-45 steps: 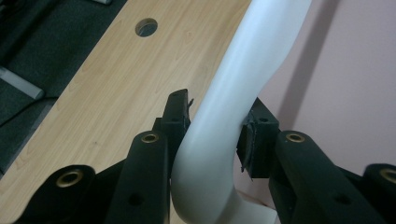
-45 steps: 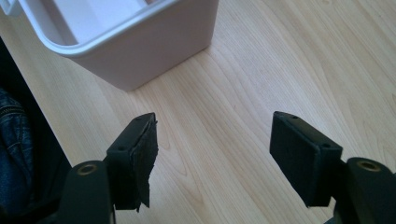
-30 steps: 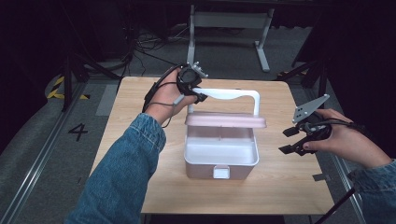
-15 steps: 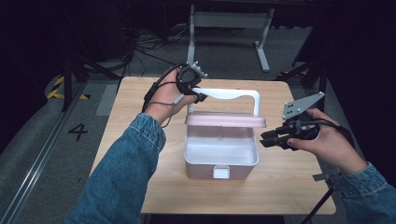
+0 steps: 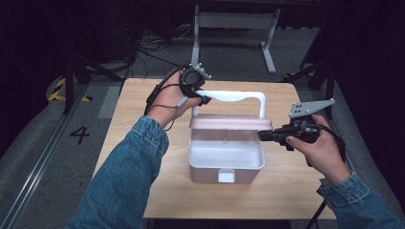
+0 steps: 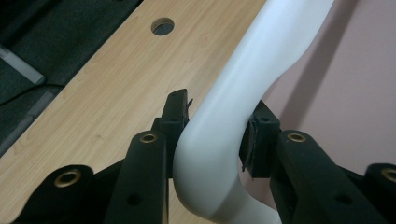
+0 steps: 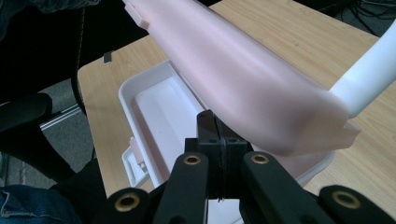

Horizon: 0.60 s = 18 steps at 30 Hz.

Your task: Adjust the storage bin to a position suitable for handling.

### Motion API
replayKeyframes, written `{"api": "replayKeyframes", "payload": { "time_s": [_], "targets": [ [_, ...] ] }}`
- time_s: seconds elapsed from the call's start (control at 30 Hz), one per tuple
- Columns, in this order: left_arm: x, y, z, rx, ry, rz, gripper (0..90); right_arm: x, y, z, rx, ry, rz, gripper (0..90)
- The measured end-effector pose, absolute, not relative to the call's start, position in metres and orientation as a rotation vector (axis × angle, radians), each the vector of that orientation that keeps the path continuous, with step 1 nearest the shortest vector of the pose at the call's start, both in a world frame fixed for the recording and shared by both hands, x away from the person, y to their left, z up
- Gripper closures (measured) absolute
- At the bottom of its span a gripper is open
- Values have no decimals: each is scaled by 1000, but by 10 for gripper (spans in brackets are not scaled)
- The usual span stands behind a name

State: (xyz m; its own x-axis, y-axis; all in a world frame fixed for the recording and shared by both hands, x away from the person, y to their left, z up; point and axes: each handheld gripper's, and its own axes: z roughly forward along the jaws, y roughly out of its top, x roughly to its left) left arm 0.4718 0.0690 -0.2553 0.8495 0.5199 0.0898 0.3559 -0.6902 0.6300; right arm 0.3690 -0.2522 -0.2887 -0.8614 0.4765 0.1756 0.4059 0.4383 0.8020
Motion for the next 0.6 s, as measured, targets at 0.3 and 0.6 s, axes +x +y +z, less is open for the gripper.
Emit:
{"api": "replayKeyframes", "payload": {
  "time_s": [0.3, 0.6],
  "targets": [
    [467, 87, -256, 2337, 731, 305, 373, 370, -252, -290, 807, 2588, 1418, 900],
    [449, 122, -247, 2301, 758, 320, 321, 371, -252, -287, 821, 2580, 1409, 900]
  ]
}}
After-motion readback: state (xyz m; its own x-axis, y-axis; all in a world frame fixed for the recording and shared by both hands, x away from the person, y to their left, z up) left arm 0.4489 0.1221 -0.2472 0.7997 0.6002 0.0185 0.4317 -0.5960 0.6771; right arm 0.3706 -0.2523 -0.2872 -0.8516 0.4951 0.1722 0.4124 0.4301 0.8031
